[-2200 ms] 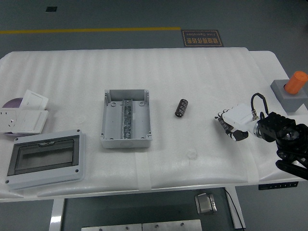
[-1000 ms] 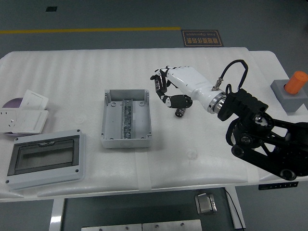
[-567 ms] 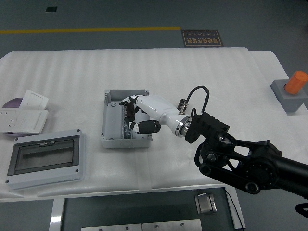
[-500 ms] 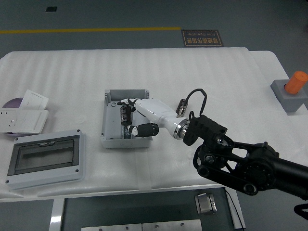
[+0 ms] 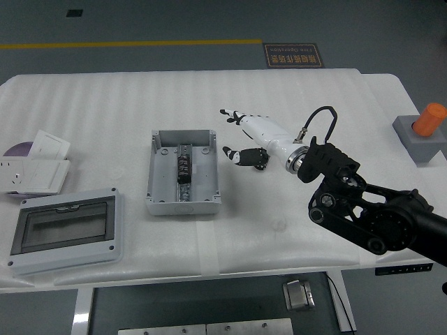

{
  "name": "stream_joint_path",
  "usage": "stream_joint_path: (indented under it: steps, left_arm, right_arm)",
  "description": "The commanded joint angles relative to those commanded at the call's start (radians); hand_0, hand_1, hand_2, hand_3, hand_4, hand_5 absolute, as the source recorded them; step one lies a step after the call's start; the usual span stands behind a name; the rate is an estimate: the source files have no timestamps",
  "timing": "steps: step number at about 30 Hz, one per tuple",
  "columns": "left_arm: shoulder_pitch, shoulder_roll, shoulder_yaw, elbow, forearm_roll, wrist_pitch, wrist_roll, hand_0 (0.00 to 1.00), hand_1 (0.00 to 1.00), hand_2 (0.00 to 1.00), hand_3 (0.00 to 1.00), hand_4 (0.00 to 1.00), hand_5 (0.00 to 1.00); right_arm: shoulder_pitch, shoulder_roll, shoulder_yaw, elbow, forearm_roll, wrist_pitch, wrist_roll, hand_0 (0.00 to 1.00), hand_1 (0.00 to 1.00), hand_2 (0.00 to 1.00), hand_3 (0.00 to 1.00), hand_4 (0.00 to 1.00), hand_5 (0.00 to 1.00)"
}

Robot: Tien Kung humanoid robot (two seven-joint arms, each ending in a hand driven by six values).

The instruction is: Pick up the battery,place it into the box

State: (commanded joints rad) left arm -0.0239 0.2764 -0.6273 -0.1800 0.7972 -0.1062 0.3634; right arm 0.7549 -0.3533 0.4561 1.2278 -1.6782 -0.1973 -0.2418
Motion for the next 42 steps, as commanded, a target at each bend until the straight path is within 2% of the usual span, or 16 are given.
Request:
stream_joint_path:
  steps: [8, 18, 19, 20, 24, 25, 36, 37, 42]
  left_arm:
    - [-0.004, -0.001, 0.011, 0.000, -0.010, 0.001, -0.004, 0.663, 0.678, 0.513, 0.572, 0.575, 0.431]
    - [-0.009, 0.002, 0.018, 0.000, -0.012, 0.001, -0.006, 0.663, 0.678, 0.511, 0.570, 0.566, 0.429]
    - [-0.009, 0.002, 0.019, 0.000, -0.013, 0.001, -0.006, 0.664, 0.678, 0.510, 0.571, 0.552, 0.418]
    - [-0.010, 0.002, 0.023, 0.000, -0.016, 0.001, -0.008, 0.664, 0.678, 0.510, 0.571, 0.552, 0.418]
    - [-0.012, 0.001, 0.029, 0.000, -0.022, 0.002, -0.011, 0.664, 0.678, 0.510, 0.571, 0.552, 0.418]
    - [-0.012, 0.001, 0.028, 0.000, -0.021, 0.002, -0.012, 0.664, 0.678, 0.506, 0.569, 0.543, 0.410]
    - [-0.011, 0.001, 0.029, 0.000, -0.019, 0.008, -0.022, 0.663, 0.678, 0.505, 0.568, 0.539, 0.408]
    - [-0.011, 0.001, 0.031, 0.000, -0.021, 0.008, -0.022, 0.663, 0.678, 0.505, 0.569, 0.523, 0.400]
    - [-0.011, 0.000, 0.037, 0.000, -0.025, 0.009, -0.026, 0.663, 0.678, 0.505, 0.569, 0.523, 0.400]
  right_arm:
    - [0.035, -0.007, -0.097, -0.145, 0.079, 0.037, -0.012, 0.826, 0.829, 0.910, 0.986, 0.590, 0.324]
    - [0.069, 0.015, -0.160, -0.226, 0.130, 0.070, -0.009, 0.827, 0.830, 0.909, 0.989, 0.599, 0.333]
    - [0.071, 0.018, -0.166, -0.233, 0.134, 0.071, -0.009, 0.834, 0.830, 0.908, 0.992, 0.651, 0.392]
    - [0.074, 0.023, -0.177, -0.241, 0.140, 0.072, -0.011, 0.834, 0.830, 0.908, 0.992, 0.651, 0.392]
    - [0.078, 0.036, -0.197, -0.259, 0.152, 0.058, -0.016, 0.834, 0.830, 0.908, 0.992, 0.651, 0.392]
    - [0.078, 0.039, -0.199, -0.263, 0.156, 0.051, -0.016, 0.840, 0.832, 0.906, 0.993, 0.771, 0.514]
    - [0.078, 0.060, -0.195, -0.283, 0.186, 0.001, -0.014, 0.834, 0.821, 0.868, 0.976, 0.790, 0.522]
    - [0.077, 0.061, -0.195, -0.284, 0.187, 0.000, -0.014, 0.799, 0.742, 0.729, 0.846, 0.748, 0.469]
    - [0.073, 0.063, -0.207, -0.287, 0.189, 0.000, -0.013, 0.799, 0.742, 0.729, 0.846, 0.748, 0.469]
